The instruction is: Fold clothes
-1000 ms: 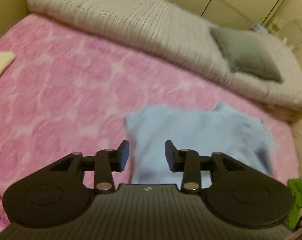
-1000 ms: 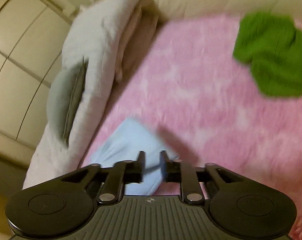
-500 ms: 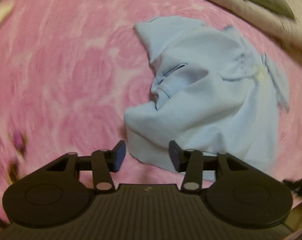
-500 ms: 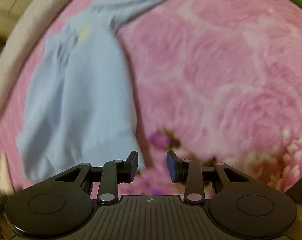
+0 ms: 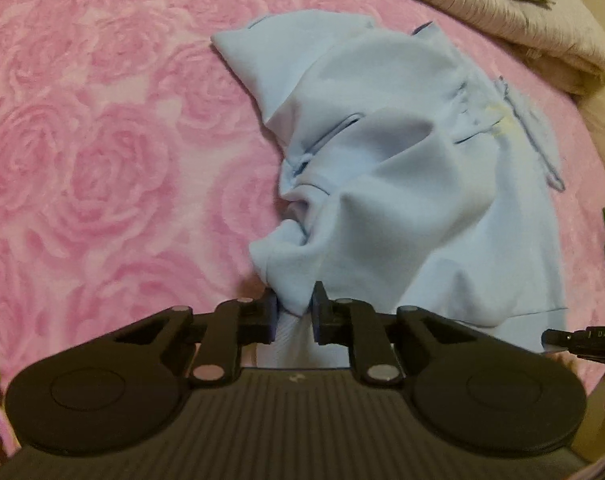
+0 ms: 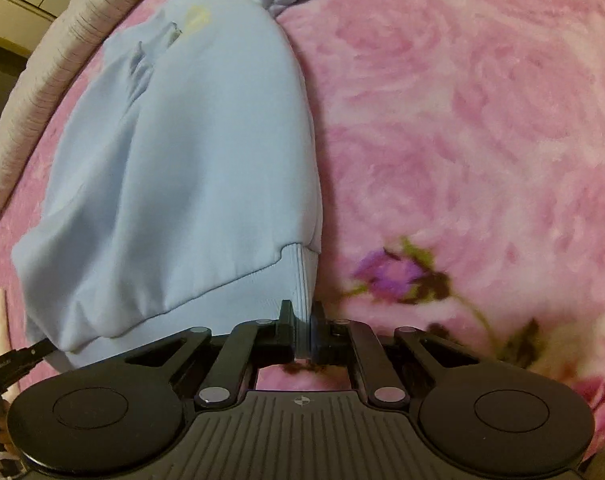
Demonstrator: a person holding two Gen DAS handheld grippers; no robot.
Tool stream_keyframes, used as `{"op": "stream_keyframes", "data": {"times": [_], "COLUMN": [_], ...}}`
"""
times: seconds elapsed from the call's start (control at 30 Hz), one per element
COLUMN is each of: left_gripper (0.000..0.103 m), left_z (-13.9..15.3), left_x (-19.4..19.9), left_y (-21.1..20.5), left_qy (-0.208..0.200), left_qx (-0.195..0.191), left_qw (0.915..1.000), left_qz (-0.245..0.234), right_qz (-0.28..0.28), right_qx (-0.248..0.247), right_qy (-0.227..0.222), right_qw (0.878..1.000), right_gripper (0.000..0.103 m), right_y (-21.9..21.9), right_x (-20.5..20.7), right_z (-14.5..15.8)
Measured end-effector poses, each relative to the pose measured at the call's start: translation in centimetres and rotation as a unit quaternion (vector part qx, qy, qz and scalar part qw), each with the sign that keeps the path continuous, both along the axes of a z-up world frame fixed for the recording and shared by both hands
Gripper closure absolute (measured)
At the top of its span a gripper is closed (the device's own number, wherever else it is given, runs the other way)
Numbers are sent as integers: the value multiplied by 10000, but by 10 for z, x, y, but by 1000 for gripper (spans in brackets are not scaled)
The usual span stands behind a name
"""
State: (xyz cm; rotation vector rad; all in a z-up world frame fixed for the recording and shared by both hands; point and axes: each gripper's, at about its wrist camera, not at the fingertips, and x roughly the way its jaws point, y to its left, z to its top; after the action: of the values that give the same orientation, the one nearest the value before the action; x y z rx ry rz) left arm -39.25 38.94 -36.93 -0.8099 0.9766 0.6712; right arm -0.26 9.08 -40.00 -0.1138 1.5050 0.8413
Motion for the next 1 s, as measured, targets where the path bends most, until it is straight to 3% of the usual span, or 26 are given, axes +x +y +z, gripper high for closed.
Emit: {"op": "stream_keyframes", "data": {"times": [0.13,0.2,0.27,0.33,0.43,0.5,0.6,0.63,0.77,1.0], "left_gripper": [92,90,84,82,82,79,64,63,63,63], "left_z": [38,43,36,17,11,27,50,54,53,37], "left_x": [-25,-39,-47,-50,-42,-27,14,30,94,182], "left_y": [-23,-40,-55,-69,-81,-84,-84,-81,-68,-32], "left_qy": [-587,-497,-17,739,1444,1352,1071,1021,964,760], "left_qx": [-296,-473,-683,-1006,-1093,-799,-203,-19,434,813], "left_qw": [9978,9974,9969,9903,9809,9855,9938,9948,9915,9864], "left_qz": [93,237,402,618,705,649,214,-30,-754,-1208], "right_qz": [403,575,686,813,1012,966,561,471,392,1022], "right_qx": [371,363,-9,-503,-1399,-1557,-1259,-1098,-537,-221], "right_qy": [-124,-208,-48,153,-117,-481,-753,-811,-1203,-1464], "right_qw": [9984,9975,9976,9953,9849,9819,9876,9895,9905,9837], "right_gripper": [98,98,98,98,95,94,91,90,87,83], "right_y": [-19,-31,-41,-47,-52,-50,-41,-35,-6,63], "right_x": [8,12,11,7,2,5,24,31,57,83], "right_z": [43,60,53,38,24,29,45,51,75,84]}}
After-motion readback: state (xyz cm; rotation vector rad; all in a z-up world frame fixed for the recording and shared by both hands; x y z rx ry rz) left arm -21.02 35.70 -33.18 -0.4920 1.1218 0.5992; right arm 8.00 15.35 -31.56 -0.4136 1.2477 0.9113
